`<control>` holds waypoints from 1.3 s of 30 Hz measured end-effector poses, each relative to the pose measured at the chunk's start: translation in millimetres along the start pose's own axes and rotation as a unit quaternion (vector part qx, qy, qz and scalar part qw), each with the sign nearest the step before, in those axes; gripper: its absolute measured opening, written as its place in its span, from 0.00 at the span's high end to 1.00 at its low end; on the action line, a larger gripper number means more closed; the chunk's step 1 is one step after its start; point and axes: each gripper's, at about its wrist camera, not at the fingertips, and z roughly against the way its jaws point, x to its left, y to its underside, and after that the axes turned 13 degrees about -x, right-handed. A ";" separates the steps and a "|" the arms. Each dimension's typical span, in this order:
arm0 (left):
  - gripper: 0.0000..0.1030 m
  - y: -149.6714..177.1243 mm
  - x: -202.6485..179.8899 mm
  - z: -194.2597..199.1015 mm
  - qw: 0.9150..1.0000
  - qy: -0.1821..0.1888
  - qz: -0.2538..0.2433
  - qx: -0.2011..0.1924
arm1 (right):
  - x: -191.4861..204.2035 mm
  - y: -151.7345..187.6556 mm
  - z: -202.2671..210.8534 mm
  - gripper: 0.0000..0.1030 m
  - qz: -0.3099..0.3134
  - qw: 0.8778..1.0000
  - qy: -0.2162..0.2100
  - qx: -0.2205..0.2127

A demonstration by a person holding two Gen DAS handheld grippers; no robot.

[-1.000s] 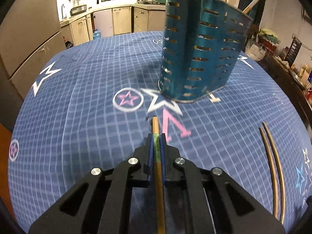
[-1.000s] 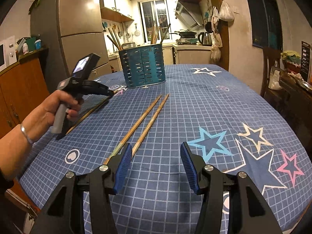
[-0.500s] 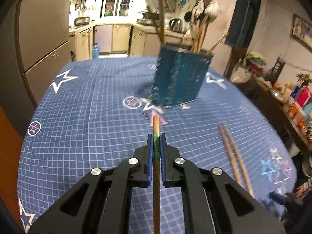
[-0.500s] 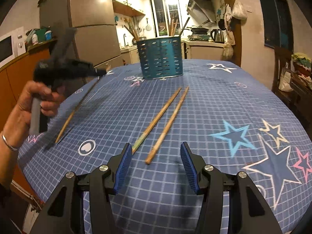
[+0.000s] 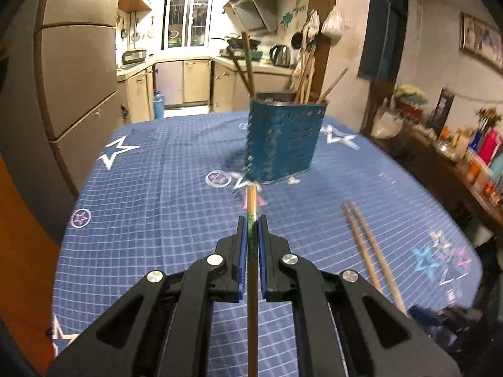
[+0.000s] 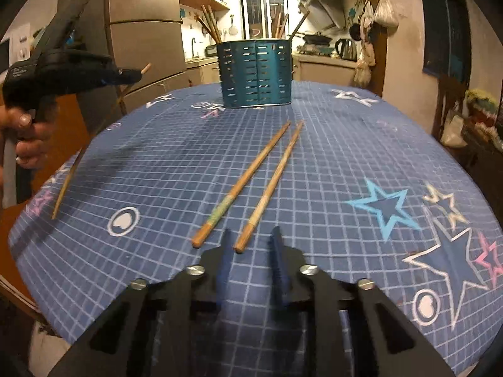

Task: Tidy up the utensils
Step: 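Close the right tool on a chopstick while the left tool carries its chopstick to the holder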

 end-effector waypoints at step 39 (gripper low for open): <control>0.94 -157.9 -36.3 -102.8 0.931 -0.092 0.020 -0.352 | -46.6 -2.9 -2.7 0.92 -0.116 0.992 -0.055 0.017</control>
